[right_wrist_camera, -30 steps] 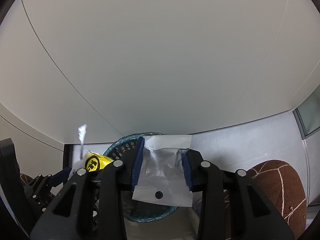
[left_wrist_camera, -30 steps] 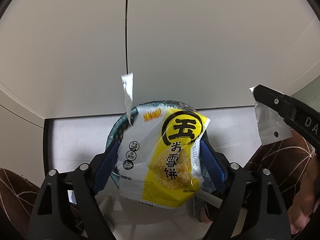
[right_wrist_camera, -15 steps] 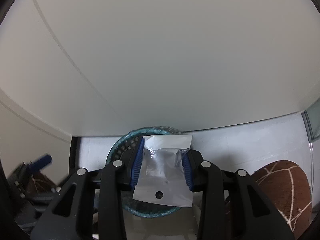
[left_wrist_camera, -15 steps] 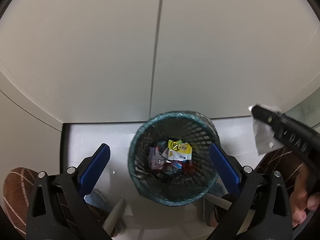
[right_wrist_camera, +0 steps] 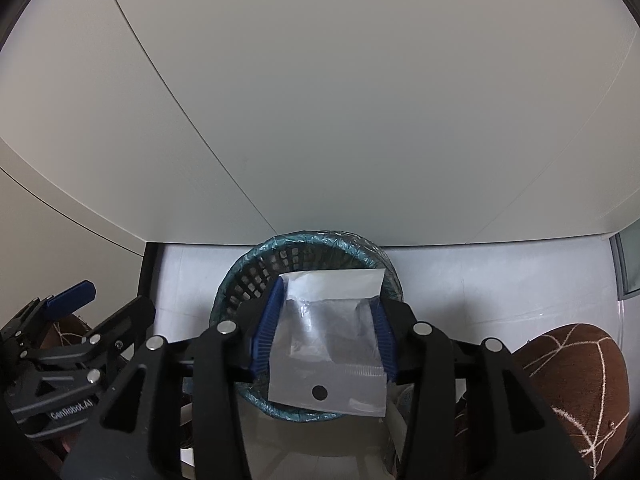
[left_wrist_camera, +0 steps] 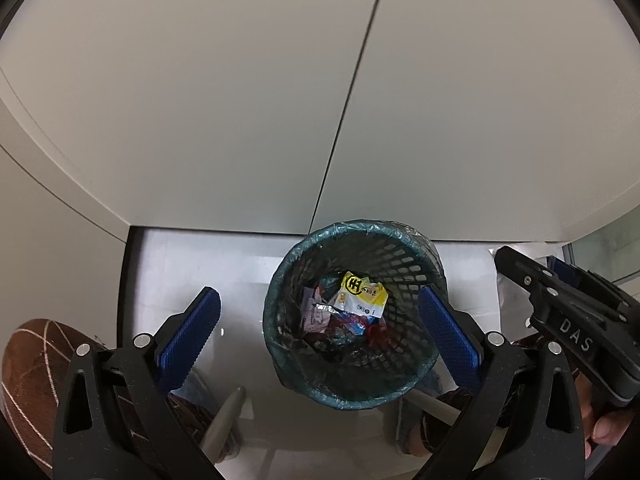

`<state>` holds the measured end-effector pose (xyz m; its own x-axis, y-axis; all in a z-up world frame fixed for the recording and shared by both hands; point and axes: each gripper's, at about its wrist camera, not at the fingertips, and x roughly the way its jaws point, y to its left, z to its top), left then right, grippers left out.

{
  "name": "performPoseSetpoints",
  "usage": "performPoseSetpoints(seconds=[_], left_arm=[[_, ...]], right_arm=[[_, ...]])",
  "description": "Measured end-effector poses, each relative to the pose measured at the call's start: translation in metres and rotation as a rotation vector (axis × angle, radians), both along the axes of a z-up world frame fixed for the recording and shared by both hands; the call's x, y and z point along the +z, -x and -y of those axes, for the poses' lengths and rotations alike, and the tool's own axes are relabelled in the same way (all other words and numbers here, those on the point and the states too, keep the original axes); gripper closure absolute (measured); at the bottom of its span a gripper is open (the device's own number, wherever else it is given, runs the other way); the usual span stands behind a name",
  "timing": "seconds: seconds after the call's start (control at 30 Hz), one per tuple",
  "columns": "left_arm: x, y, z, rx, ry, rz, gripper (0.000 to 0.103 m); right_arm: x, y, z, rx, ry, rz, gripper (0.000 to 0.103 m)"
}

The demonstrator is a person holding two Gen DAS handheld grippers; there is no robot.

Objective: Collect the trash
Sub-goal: 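Open the right tool dropping the clear plastic bag into the wastebasket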

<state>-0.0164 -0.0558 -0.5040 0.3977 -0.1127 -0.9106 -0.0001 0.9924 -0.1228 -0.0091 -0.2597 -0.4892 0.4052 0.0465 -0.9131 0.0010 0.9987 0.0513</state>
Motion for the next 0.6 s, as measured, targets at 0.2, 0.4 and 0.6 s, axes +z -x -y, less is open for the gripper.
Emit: performPoseSetpoints(seconds=[0.2,0.4,0.6], left_arm=[[-0.003,0.000,-0.001,0.009,0.010,-0.013,0.006],[-0.003,0.001,0.000,0.009,0.006,-0.011,0.006],[-0.002,0.002,0.000,0.005,-0.005,-0.003,0.006]], right_arm=[[-0.006,-0.002,-0.007,-0.008,-0.006,0.003,0.047],[-0.005,-0.001,-0.003,-0.022,-0.002,0.019,0.034],[-0.004,-0.002,0.006,-0.069,-0.003,0.036,0.020]])
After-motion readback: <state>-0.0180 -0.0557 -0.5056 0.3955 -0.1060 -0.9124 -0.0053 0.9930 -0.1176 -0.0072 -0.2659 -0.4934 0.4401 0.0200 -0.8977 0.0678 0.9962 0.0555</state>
